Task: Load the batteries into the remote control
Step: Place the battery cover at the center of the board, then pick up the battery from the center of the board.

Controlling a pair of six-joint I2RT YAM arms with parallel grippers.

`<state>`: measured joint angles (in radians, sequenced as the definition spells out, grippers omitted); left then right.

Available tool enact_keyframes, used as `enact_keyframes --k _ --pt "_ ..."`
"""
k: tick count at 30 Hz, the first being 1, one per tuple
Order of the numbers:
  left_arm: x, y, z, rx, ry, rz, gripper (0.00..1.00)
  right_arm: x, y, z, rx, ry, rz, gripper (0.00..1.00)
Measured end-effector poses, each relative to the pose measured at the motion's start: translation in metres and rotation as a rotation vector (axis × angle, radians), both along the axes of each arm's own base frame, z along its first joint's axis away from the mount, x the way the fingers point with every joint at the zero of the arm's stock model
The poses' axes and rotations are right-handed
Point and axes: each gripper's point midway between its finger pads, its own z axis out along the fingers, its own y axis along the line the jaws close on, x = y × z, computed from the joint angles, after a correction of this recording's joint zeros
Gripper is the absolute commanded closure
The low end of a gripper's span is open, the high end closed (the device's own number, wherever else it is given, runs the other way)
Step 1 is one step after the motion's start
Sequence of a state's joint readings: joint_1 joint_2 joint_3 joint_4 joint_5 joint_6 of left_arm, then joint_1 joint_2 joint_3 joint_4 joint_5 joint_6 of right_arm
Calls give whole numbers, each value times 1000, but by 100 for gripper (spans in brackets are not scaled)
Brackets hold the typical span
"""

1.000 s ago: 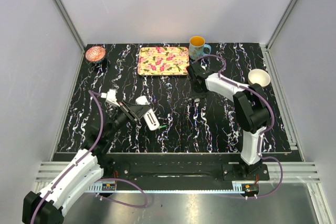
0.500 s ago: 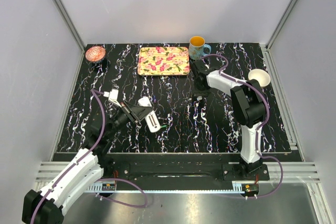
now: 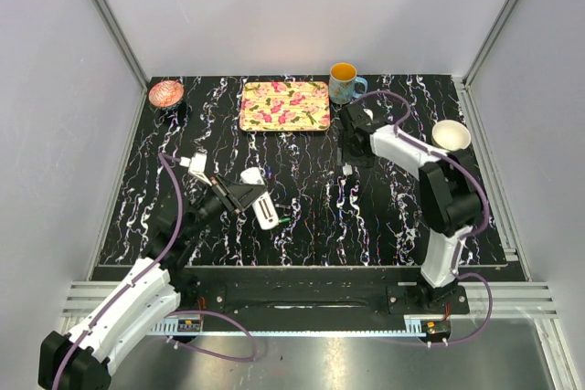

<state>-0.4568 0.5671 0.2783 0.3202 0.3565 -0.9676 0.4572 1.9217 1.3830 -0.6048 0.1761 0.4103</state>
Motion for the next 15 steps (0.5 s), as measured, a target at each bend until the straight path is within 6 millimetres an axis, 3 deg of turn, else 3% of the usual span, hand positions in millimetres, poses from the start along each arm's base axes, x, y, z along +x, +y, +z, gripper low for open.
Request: enact_keyframes --k 3,4,8,12,15 --pt "0 0 2 4 -1 -1 100 -7 -13 28 4 -67 -39 42" --pt "-1 0 1 7 -2 -1 100 -13 -20 38 6 -93 -60 48" --pt "-2 1 3 6 -9 -3 100 -43 -74 58 16 -153 -205 57" --pt "-6 -3 4 4 -14 -19 100 -76 -127 29 -25 -78 -370 58" --pt "-9 -7 4 4 -16 -41 100 -100 -133 3 -40 8 -402 59"
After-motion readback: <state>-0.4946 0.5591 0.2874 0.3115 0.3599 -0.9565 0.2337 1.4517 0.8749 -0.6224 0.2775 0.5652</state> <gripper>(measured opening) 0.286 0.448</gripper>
